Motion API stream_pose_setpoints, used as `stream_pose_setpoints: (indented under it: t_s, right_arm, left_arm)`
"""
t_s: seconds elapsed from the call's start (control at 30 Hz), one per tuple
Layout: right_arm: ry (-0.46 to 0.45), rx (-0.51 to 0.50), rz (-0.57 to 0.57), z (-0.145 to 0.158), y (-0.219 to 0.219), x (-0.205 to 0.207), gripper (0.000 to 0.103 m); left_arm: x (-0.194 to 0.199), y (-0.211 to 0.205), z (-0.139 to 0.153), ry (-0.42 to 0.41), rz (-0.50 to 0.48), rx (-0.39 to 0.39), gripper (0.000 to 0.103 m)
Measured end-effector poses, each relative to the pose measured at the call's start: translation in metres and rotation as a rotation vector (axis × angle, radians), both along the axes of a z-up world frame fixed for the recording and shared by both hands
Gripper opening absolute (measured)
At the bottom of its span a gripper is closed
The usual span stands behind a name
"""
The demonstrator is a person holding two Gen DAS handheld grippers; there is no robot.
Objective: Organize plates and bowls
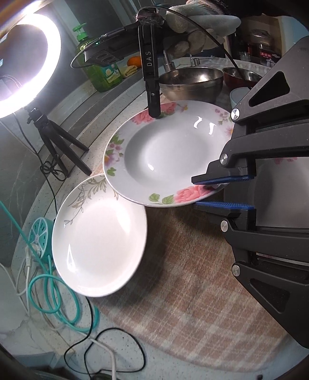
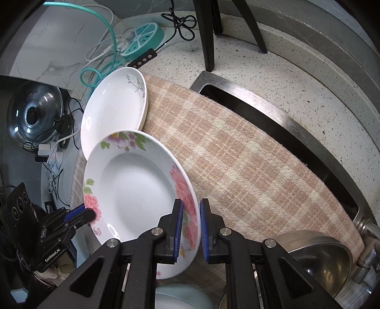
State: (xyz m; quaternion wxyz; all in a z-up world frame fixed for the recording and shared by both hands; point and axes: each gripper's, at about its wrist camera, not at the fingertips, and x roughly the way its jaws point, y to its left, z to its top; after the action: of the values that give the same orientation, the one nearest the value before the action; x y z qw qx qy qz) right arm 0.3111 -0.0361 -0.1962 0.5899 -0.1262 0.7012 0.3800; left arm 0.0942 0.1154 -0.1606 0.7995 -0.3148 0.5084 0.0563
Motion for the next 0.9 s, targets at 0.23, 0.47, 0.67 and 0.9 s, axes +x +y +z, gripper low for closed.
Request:
stream_pose_setpoints:
  t_s: [0.23,0.47,0.67,0.9]
  right_arm:
    - [-0.004,0.017,-0.020,0.009,0.005,-0.011,0.013]
    - [-0.002,0.020,-0.034,0.013,0.007,-0.030,0.013]
    - [-0.001,0.030,-0.058,0.018,0.006,-0.046,0.013]
    - [-0.003,0.043,-0.091,0.022,0.003,-0.067,0.013]
  left_arm:
    - [-0.009,0.007,0.005,-0.008,-0.007,-0.002,0.012]
    - [-0.021,0.015,0.008,-0.013,-0.017,-0.005,0.012]
    - [-0.035,0.020,0.012,-0.017,-0.039,-0.003,0.012]
    - [-0.048,0.025,0.017,-0.022,-0.068,0.000,0.012]
